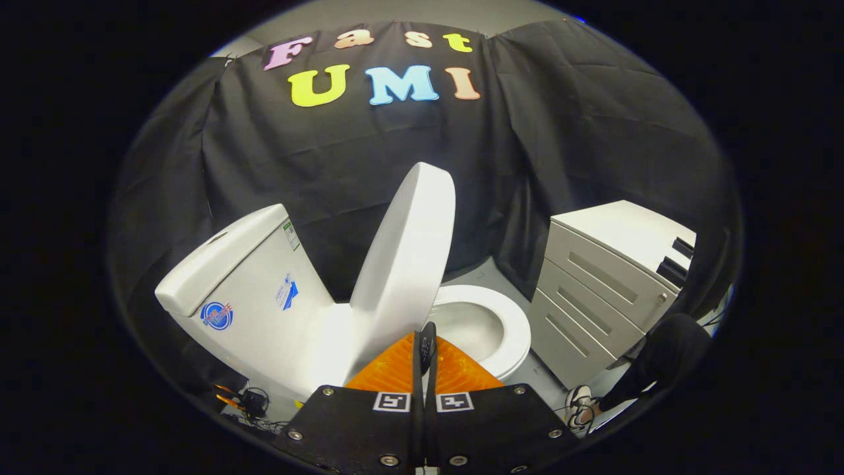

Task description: Open the toilet lid.

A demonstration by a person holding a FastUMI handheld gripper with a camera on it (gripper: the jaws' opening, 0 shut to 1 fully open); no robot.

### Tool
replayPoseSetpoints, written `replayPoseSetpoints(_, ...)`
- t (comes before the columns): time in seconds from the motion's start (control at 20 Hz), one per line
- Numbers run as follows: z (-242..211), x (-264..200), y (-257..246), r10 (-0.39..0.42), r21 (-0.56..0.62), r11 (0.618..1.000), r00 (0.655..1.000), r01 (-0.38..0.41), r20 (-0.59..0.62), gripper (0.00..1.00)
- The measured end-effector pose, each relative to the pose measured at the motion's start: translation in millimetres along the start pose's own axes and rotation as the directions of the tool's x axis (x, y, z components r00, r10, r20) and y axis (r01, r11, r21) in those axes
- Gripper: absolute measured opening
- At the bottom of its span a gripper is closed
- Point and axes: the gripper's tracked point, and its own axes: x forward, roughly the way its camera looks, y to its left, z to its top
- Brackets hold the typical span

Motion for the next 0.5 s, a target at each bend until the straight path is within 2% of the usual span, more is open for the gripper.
replayPoseSetpoints(0.25, 7.8, -7.8, 23.6, 0.006, -0.082, 0.997, 1.0, -0.004, 0.025, 0.0)
replayPoseSetpoints(0.5, 14.1, -15.8, 48.9, 0.005, -0.21, 0.978, 0.999, 0.004, 0.044, 0.0)
